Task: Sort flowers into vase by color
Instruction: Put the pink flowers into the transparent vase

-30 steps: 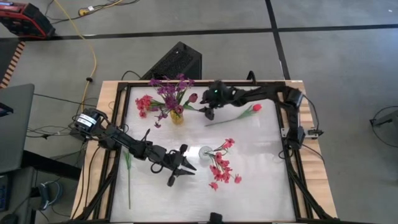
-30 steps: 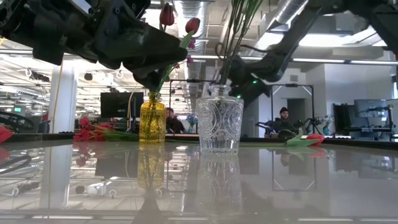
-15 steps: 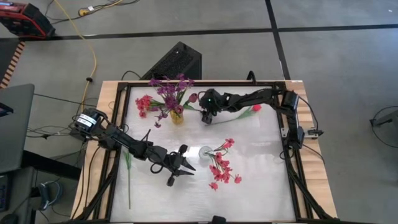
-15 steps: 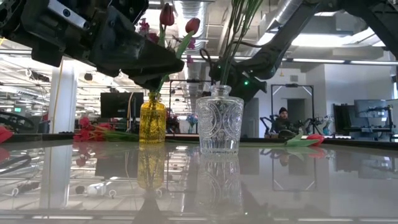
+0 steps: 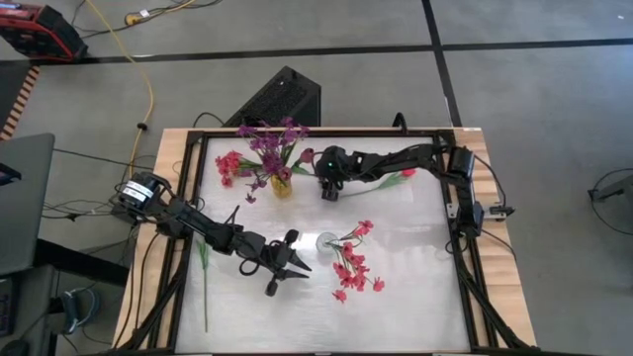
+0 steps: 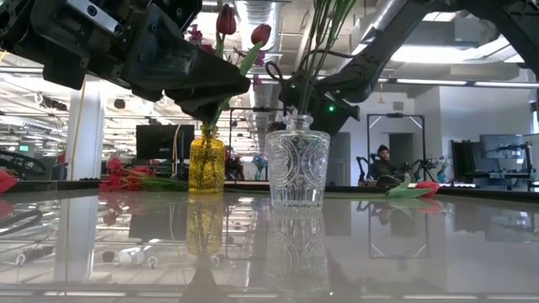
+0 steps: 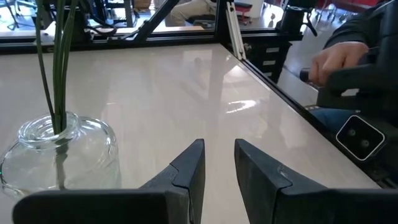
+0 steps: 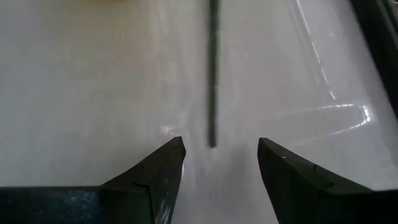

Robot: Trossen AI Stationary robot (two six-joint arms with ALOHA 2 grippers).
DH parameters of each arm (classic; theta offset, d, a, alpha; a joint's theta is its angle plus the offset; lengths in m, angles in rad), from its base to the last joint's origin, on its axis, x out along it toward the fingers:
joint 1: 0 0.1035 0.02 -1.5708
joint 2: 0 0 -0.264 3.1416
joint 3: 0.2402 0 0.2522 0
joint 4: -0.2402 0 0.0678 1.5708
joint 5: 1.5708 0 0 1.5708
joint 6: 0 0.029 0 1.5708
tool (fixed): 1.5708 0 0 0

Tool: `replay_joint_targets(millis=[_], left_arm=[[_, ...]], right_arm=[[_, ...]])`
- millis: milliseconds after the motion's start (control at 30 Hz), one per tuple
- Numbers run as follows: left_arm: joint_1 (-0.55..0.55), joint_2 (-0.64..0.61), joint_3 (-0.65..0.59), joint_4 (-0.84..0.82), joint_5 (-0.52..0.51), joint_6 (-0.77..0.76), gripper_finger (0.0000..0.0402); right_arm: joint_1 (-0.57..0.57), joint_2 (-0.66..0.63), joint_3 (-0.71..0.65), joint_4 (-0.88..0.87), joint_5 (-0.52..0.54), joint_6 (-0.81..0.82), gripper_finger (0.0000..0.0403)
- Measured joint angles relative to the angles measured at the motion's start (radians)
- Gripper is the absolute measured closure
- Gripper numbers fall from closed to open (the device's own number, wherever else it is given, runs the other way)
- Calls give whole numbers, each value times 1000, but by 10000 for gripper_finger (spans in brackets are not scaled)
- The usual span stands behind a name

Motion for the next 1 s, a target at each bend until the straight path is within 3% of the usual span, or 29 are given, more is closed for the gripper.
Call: replay_joint_targets(millis=[300,767,867,1000], left_arm=[[0,0,0,0,0,-19,326],[0,-13,0,-10,3,-27,326],[0,-87,0,-59,26,-58,326],[15,-270,9,-254,29,-58,326]], right_arm=[[-26,9,125,-158,-164,138,176],[-36,5,120,-193,-167,130,219],[-33,-41,118,-262,-166,88,220],[-38,-117,121,-306,-148,59,220]])
